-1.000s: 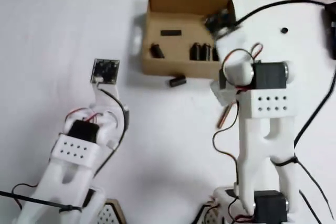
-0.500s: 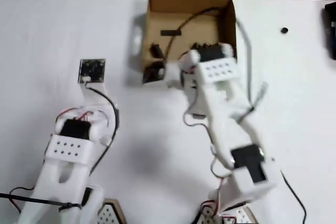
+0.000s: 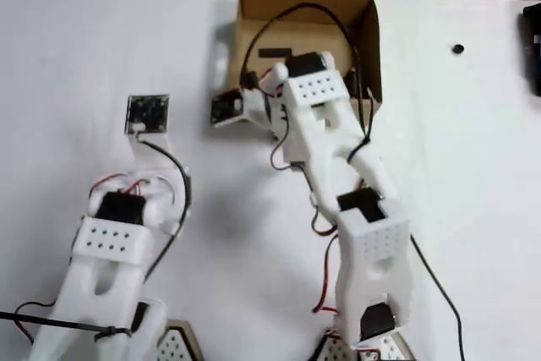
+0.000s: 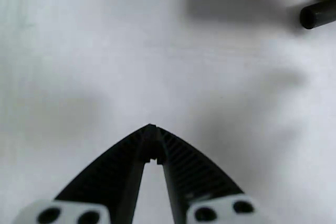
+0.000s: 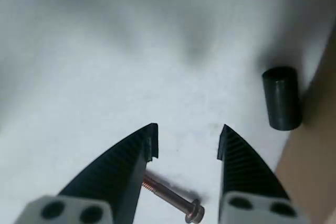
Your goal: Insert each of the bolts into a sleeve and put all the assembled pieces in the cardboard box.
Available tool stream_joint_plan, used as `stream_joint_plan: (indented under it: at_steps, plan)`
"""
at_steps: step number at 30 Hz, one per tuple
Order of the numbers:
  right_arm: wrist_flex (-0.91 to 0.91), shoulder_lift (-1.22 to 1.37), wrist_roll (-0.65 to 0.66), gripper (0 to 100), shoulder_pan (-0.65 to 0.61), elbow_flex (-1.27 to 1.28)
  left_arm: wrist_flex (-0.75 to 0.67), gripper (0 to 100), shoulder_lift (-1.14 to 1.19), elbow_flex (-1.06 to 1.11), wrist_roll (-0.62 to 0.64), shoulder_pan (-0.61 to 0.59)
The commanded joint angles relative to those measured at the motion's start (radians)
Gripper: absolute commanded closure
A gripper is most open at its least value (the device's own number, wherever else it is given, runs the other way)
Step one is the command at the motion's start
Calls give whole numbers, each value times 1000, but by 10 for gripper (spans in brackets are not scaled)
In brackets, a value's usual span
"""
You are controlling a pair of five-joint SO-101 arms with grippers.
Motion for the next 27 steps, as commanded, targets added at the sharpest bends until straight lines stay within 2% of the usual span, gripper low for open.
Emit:
stream_joint_plan:
  at_steps: [1, 14, 27]
  plan:
    - [5, 38, 60, 815, -5, -115, 0, 980, -23, -5, 9, 0]
    - [8, 348, 87, 815, 45, -534, 0, 980, -23, -5, 6, 2]
    - [8, 441, 87, 815, 38, -548, 5, 980, -23, -5, 6, 2]
